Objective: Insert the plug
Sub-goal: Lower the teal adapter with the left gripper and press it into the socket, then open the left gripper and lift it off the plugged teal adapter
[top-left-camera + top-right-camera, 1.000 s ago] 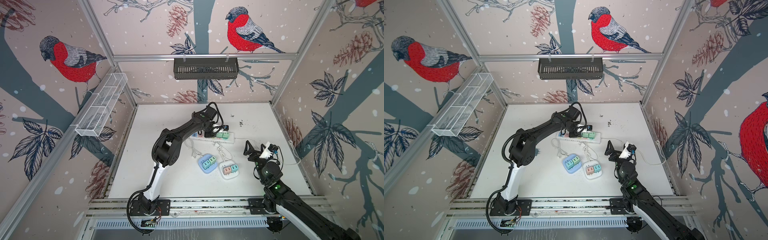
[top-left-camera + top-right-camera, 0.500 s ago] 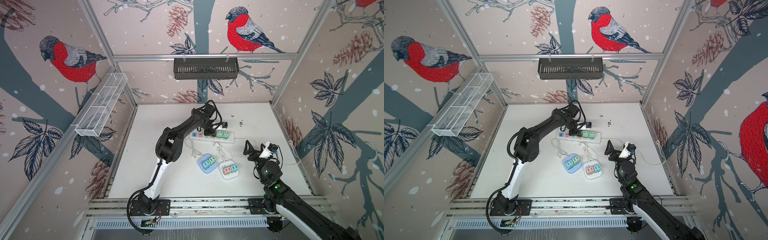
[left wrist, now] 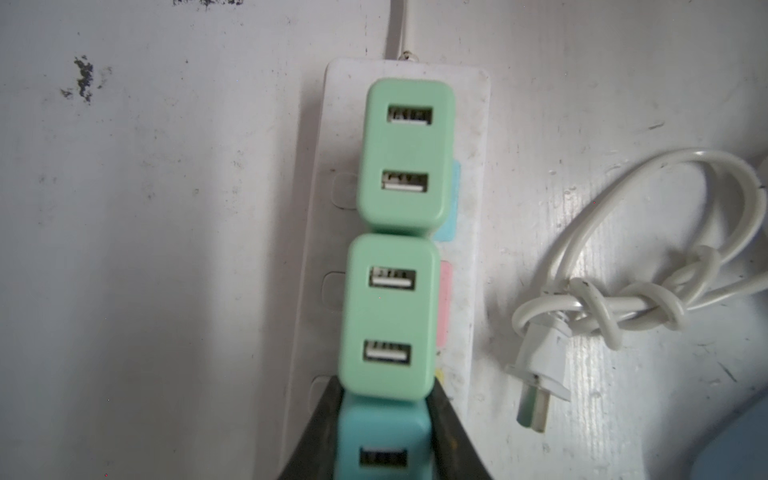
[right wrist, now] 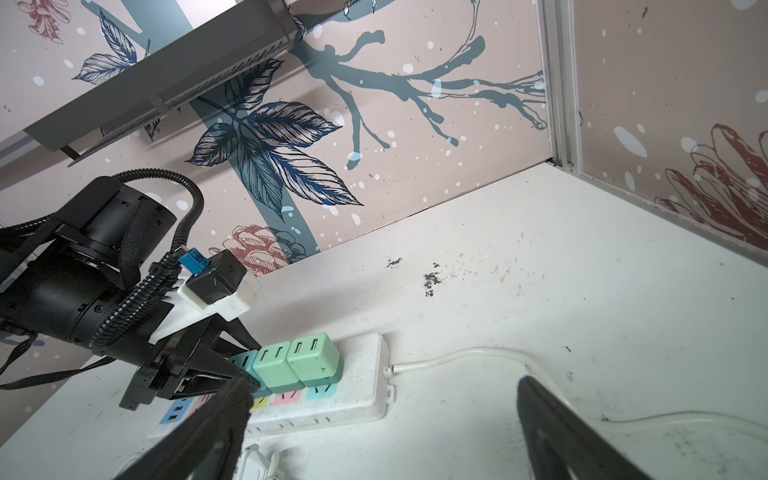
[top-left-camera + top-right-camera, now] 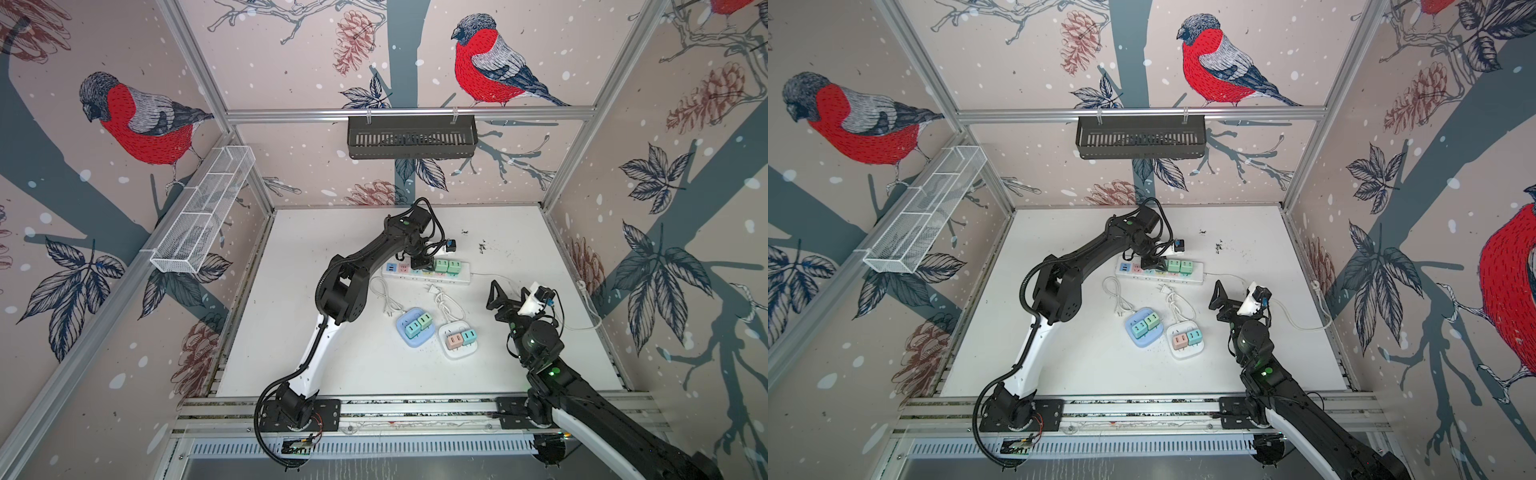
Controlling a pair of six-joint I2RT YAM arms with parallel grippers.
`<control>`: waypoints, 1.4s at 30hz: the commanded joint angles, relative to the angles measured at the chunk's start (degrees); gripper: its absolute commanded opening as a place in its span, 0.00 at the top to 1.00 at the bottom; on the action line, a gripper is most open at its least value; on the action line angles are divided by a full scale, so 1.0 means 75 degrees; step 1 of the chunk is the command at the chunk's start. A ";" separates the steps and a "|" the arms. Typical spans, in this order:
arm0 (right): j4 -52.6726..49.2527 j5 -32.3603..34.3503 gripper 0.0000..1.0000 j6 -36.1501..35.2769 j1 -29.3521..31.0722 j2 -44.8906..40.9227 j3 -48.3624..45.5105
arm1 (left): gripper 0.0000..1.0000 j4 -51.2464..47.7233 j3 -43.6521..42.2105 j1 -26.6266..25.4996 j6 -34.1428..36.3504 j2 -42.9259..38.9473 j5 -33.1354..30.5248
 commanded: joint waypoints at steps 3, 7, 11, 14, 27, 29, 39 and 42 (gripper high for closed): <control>0.0042 0.0005 0.00 0.0054 -0.0027 0.0087 0.0091 | 0.01 0.0565 -0.1034 -0.0244 -0.0199 -0.0220 -0.1647; 0.0022 -0.0030 0.00 0.0063 -0.0028 0.0171 0.0132 | 0.00 0.0902 -0.1344 -0.0264 -0.0445 -0.0647 -0.1449; 0.0062 -0.0086 0.00 0.0051 -0.0029 0.0281 0.0149 | 0.00 0.1120 -0.1822 -0.0269 -0.0403 -0.1215 -0.1209; 0.0062 -0.0080 0.00 0.0045 -0.0028 0.0311 0.0179 | 0.00 0.1754 -0.2542 -0.0270 -0.0562 -0.1920 -0.1218; -0.0126 0.0037 0.00 0.0508 -0.0053 0.0048 0.0263 | 0.00 0.6032 -0.6736 -0.0254 -0.1232 -0.6184 -0.0604; -0.0504 0.0317 0.00 0.0808 -0.0063 0.0079 0.0478 | 0.00 0.6449 -0.7273 -0.0258 -0.1279 -0.6804 -0.0462; -0.1910 0.1164 0.00 0.2600 -0.0092 0.0130 0.1259 | 0.00 1.0304 -0.9965 -0.0189 -0.5637 -0.9296 -0.3469; -0.1302 0.0771 0.01 0.2244 -0.0087 -0.0352 0.0904 | 0.00 1.1057 -1.0673 0.0110 -0.6110 -0.9832 -0.3669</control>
